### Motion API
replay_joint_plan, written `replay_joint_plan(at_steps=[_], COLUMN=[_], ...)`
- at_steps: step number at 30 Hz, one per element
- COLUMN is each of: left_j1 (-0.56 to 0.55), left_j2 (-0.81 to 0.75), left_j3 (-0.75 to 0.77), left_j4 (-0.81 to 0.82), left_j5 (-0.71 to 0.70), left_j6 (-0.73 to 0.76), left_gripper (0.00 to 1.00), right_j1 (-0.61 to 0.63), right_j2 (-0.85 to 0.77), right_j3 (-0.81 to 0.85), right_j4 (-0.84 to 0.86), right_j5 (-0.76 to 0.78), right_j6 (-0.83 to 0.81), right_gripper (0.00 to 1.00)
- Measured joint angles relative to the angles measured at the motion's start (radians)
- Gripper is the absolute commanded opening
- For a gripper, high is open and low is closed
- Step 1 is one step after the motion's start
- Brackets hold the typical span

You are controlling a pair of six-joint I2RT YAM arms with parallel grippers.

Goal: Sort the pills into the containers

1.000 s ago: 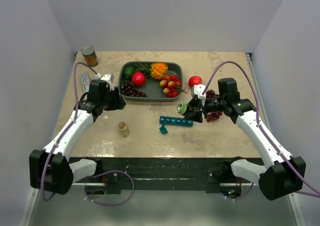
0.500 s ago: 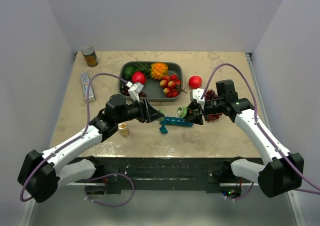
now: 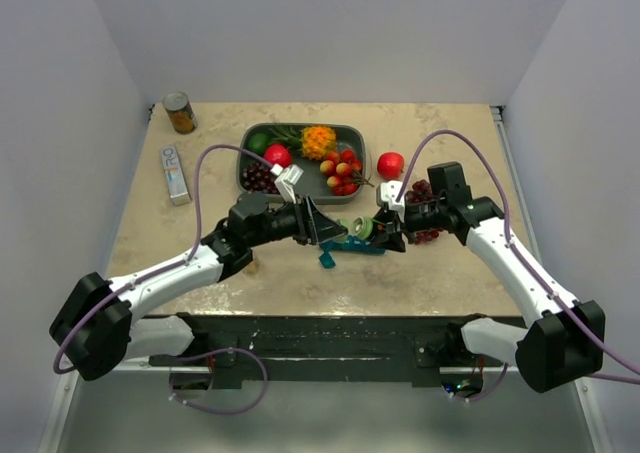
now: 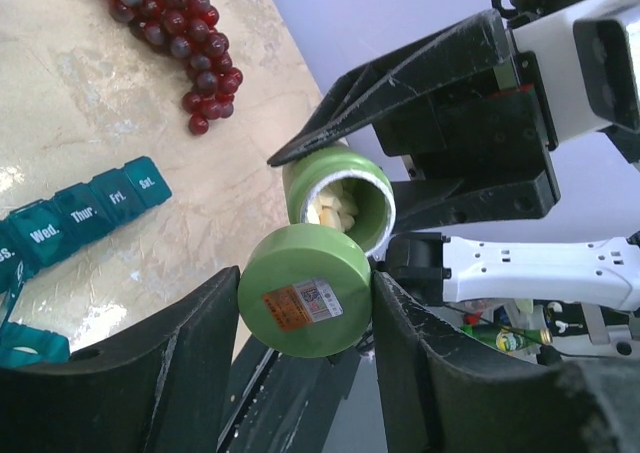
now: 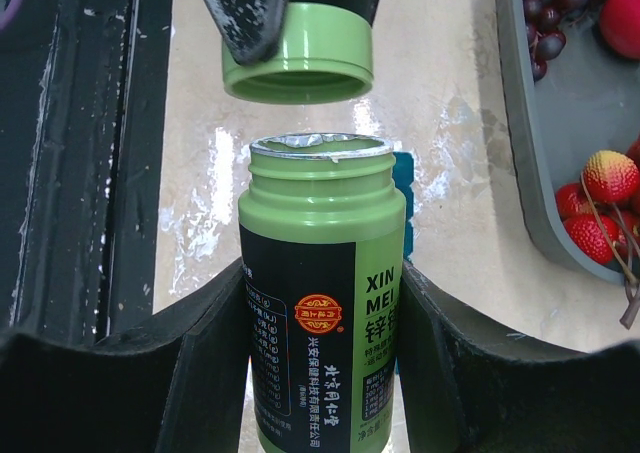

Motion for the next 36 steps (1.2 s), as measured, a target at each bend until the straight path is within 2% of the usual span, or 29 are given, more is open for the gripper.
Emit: replay_joint_plan(at_steps=[10, 23, 28, 36], left_j1=[-0.013, -0.047, -0.060, -0.071], left_j2=[0.071, 0.088, 0.112, 0.153], left_j3=[0.028, 0.050, 0.082, 0.207], left_j4=[0.035, 0.043, -0.002, -0.189], left_j5=[-0.013, -0.045, -0.066, -0.075], left_j6=[-0.047, -0.091, -0.089, -0.016], left_gripper=[0.04, 0.02, 0.02, 0.01], right_j1=[0.027, 0.058, 0.060, 0.062], right_j2=[0.000, 0.007, 0.007, 0.007], right_j3=[-0.001, -0.008, -0.010, -0.010], right_j4=[0.000, 0.016, 0.014, 0.013], right_j5=[0.012, 0.052, 0.076, 0.109], right_j6=[0.001, 0.013, 0.018, 0.014], right_gripper=[0.00, 0.00, 0.00, 0.00])
